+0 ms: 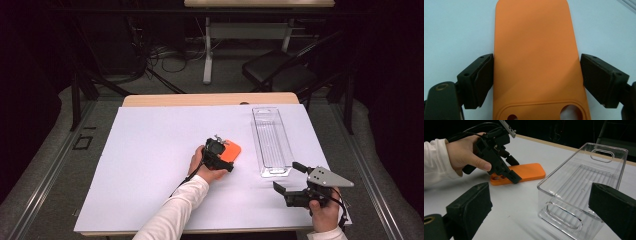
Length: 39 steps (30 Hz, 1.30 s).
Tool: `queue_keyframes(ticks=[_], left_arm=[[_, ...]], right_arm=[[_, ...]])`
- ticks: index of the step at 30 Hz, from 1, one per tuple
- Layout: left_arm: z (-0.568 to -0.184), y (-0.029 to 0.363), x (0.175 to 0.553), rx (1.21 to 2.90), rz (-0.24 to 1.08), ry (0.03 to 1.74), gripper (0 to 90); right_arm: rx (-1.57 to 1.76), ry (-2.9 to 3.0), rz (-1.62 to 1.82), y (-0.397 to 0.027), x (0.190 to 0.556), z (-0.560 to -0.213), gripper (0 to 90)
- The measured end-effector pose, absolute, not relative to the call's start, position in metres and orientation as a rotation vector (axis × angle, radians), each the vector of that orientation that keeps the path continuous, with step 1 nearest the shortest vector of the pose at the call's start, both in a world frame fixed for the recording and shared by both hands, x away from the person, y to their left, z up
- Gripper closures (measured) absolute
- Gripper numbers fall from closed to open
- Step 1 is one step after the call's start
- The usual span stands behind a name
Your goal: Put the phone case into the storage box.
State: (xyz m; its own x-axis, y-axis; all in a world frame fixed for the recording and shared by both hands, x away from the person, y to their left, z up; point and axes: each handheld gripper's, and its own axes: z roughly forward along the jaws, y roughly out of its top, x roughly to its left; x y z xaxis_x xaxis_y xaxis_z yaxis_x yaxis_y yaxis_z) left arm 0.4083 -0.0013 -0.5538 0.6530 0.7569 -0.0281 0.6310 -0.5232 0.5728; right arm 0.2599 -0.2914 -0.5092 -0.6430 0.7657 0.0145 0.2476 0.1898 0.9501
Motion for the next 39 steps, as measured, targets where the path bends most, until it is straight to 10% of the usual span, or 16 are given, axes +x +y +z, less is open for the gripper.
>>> queue_keyframes(ticks=[39], left_arm=[[-0.487, 0.059, 0.374, 2.259, 0.247, 1.009, 15.9]], right_arm=[[0.98, 1.979, 1.461, -0.295, 0.26, -0.511, 4.6]])
